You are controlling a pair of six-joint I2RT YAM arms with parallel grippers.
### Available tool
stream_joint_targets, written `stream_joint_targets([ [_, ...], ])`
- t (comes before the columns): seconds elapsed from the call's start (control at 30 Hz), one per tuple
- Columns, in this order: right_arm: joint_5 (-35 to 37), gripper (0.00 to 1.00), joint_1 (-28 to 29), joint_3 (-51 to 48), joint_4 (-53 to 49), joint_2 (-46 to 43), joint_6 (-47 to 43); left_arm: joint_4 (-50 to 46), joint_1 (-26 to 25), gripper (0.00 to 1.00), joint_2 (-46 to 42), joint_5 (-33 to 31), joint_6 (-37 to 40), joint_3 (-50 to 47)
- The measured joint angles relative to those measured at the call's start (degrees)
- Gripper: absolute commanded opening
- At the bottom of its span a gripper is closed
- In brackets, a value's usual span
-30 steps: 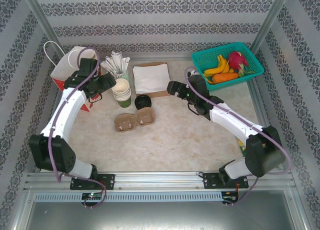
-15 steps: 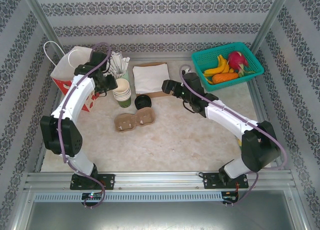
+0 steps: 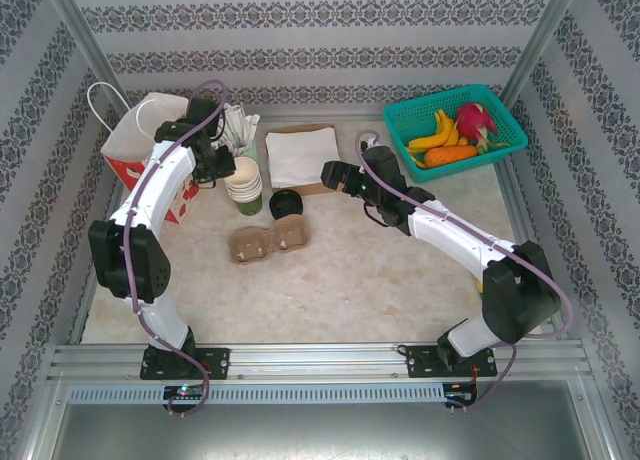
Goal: Pack the takeout coffee
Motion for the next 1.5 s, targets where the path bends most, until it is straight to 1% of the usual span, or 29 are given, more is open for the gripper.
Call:
stream_joint_targets([
  [0.17, 0.0, 0.98, 0.0, 0.0, -0.4, 0.0, 0.0, -0.6, 0.0, 0.22, 0.4, 0.0, 0.2, 0.0],
  [0.43, 0.1, 0.98, 0.0, 0.0, -0.4, 0.0, 0.0, -1.0, -0.4, 0.10, 0.4, 0.0, 0.4, 0.0],
  [0.53, 0.2, 0.98, 0.0, 0.0, -0.4, 0.0, 0.0, -1.0, -0.4, 0.01, 0.4, 0.2, 0.3, 0.1],
  [0.57, 0.3, 0.98, 0.0, 0.0, -0.4, 0.0, 0.0, -1.1, -0.4, 0.00, 0.4, 0.3, 0.4, 0.2],
  [1.03, 1.0, 0.98, 0.6, 0.4, -1.0, 0.0, -0.9, -1.0, -0.4, 0.00, -0.1, 1.9, 0.5, 0.6],
  [1.33, -2.2, 0.98, 1.6, 0.7, 0.3, -1.2, -7.1, -0.8, -0.2, 0.00, -1.1, 3.0, 0.1, 0.6],
  [1.5, -2.5, 0.98, 1.8, 0.7, 0.5, -2.6, -9.2, -0.5, 0.6, 0.00, -1.4, 4.3, -0.5, 0.6],
])
